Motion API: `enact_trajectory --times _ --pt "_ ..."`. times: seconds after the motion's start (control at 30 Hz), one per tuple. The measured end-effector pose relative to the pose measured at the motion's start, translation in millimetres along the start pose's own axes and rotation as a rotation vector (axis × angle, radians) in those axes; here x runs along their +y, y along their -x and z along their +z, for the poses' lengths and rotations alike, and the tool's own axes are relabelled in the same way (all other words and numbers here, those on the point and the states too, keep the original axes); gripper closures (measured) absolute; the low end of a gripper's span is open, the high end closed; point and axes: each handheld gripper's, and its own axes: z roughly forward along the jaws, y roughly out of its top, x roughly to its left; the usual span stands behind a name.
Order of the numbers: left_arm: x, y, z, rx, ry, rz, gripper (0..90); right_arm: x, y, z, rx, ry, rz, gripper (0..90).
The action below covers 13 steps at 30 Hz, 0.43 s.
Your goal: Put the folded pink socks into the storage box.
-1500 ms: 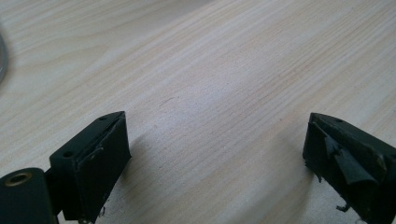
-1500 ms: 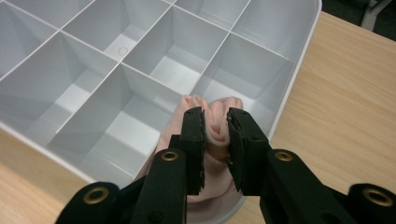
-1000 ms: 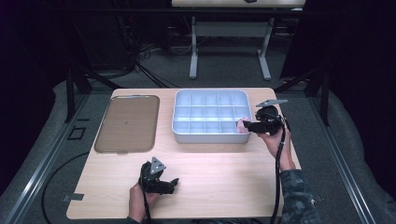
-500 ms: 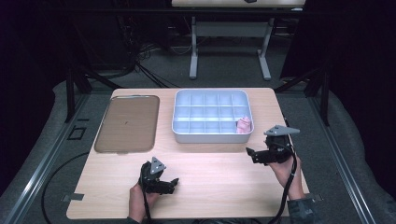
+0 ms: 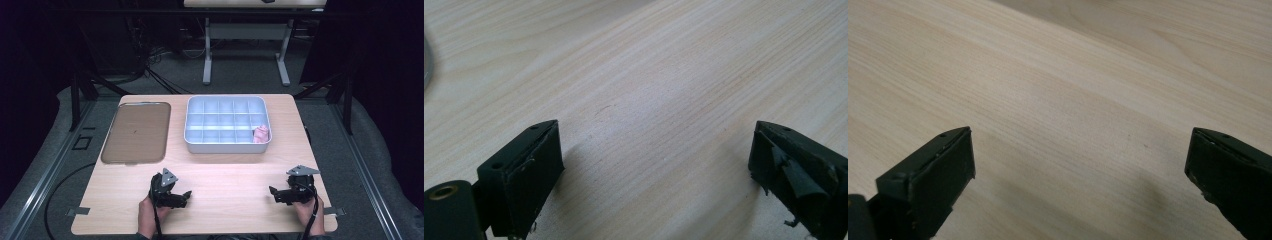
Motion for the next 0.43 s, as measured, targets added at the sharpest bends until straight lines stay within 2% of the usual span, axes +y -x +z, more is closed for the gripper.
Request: enact_trajectory --times 0.27,0.4,0.43 --pt "0.2 0.0 0.1 -0.001 0.000 0.002 6.9 -11.0 3.6 5.2 -0.022 0.027 0.000 0.0" --pt "0.3 0.0 0.4 -0.004 0.000 0.001 6.9 -13.4 7.4 10.0 -0.030 0.014 -0.002 0.0" --pt "0.3 0.0 0.4 -0.004 0.000 0.001 6.9 -13.5 9.4 10.1 -0.018 0.007 -0.001 0.0"
